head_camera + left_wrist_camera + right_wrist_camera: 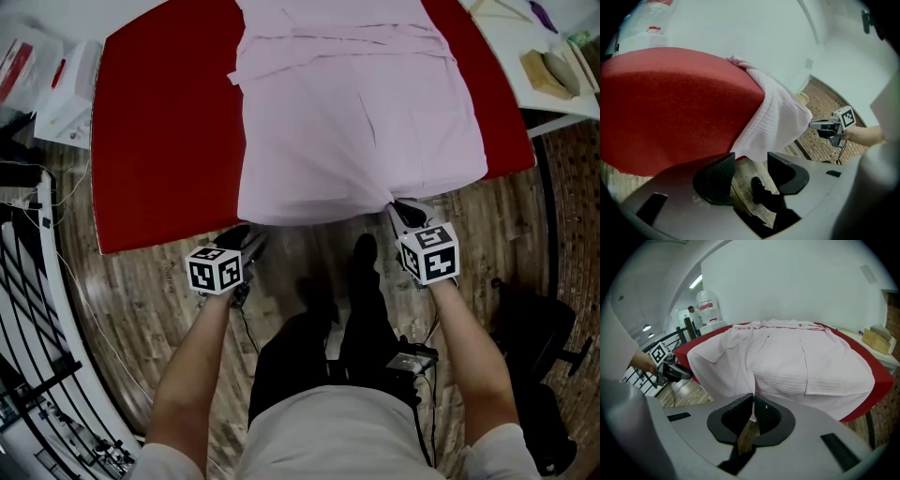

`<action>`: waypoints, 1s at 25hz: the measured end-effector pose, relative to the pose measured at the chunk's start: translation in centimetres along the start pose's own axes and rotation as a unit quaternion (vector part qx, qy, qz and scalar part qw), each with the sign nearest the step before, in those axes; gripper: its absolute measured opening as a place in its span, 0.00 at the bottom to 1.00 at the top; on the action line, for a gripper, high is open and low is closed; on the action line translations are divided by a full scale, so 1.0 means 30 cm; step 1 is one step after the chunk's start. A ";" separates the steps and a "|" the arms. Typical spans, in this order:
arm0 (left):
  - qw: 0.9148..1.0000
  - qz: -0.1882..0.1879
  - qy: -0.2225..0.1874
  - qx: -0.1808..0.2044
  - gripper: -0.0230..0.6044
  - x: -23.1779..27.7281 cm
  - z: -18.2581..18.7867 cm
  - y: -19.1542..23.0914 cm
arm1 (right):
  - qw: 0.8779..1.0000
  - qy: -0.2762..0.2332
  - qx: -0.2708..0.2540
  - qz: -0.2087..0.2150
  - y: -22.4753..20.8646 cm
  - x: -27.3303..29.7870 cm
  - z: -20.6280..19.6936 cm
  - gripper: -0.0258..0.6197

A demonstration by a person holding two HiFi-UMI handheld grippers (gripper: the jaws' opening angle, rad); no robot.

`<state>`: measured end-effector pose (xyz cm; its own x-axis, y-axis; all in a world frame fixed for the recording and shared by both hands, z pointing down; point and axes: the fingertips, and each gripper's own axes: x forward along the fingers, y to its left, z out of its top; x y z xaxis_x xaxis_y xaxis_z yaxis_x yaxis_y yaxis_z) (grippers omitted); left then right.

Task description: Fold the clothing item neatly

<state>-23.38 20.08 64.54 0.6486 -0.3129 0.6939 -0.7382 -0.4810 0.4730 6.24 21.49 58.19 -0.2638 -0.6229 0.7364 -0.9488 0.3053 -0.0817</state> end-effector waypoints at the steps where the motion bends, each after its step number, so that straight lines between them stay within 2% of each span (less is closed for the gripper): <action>1: 1.000 0.001 0.001 -0.001 0.34 0.006 -0.001 0.005 | 1.000 0.003 0.000 -0.004 -0.007 0.009 -0.006 0.07; 7: 1.000 -0.009 -0.007 0.018 0.35 0.046 0.011 0.019 | 1.000 0.009 0.016 0.004 -0.060 0.031 -0.059 0.08; 14: 0.997 -0.019 0.000 0.081 0.36 0.078 -0.011 0.012 | 0.998 0.049 -0.024 -0.003 -0.192 0.019 -0.203 0.08; 17: 0.995 -0.012 0.012 0.098 0.37 0.074 -0.038 -0.001 | 0.997 0.067 -0.028 -0.007 -0.287 0.001 -0.274 0.18; 20: 0.996 -0.005 0.016 0.091 0.38 0.071 -0.057 -0.029 | 0.997 0.076 -0.018 -0.014 -0.398 -0.027 -0.324 0.24; 25: 0.996 0.024 0.003 0.089 0.41 0.055 -0.057 -0.062 | 0.996 0.086 -0.038 0.007 -0.538 -0.032 -0.390 0.32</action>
<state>-21.25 21.86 65.75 0.6122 -0.3349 0.7163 -0.7230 -0.6037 0.3358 23.83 25.60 66.65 -0.2363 -0.4879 0.8403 -0.9276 0.3707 -0.0456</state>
